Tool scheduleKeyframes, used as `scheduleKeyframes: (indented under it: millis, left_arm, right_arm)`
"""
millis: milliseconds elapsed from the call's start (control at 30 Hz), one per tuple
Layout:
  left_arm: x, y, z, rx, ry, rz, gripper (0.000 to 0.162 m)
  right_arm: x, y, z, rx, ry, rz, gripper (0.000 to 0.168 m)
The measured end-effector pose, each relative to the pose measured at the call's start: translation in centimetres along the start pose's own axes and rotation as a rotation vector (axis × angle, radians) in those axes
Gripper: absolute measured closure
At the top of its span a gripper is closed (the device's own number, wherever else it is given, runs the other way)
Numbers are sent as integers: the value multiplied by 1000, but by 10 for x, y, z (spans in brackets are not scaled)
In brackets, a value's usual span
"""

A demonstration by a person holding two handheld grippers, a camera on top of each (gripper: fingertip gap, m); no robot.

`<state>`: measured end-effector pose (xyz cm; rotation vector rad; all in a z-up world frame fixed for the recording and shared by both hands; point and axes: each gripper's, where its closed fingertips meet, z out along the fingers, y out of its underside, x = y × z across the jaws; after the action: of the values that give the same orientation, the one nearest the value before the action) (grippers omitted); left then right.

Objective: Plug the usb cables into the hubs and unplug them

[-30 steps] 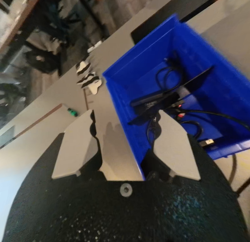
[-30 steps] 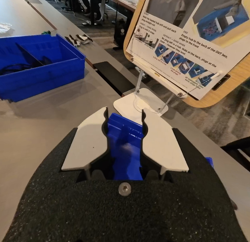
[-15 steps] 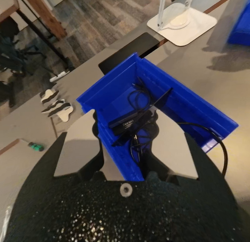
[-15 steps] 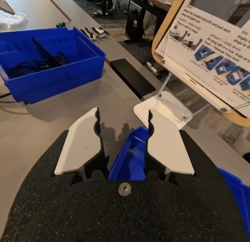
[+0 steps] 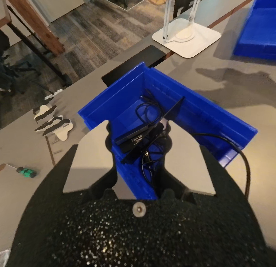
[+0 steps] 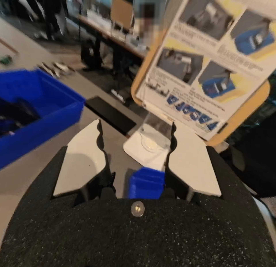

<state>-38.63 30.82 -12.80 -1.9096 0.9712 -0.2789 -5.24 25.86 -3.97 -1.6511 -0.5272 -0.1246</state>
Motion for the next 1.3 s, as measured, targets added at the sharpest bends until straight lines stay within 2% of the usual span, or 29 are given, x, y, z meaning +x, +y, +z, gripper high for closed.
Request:
scheduleKeyframes:
  millis: [100, 367, 700, 1067, 1133, 1233, 1300]
  left_arm:
    - [-1, 7, 3, -38, -2, 4, 94]
    - [-4, 10, 3, -55, -16, -13, 105]
    - [27, 9, 23, -133, 27, 93, 103]
    - [-1, 7, 21, -87, -75, 38, 104]
    - [-8, -2, 21, -38, -130, 62, 114]
    - [-19, -27, 15, 120, -250, 137, 134]
    - [-18, -35, 15, 165, -275, 168, 138]
  right_arm:
    - [-37, -32, -2, 139, -78, 9, 104]
    - [-84, -6, 35, 31, -309, 8, 104]
    - [-95, 11, 44, -28, -382, -8, 108]
    - [-105, 20, 51, -65, -415, -47, 113]
    - [-107, 22, 53, -72, -417, -55, 113]
    - [-107, 22, 54, -73, -416, -57, 114]
    - [-107, 20, 52, -59, -420, -44, 114]
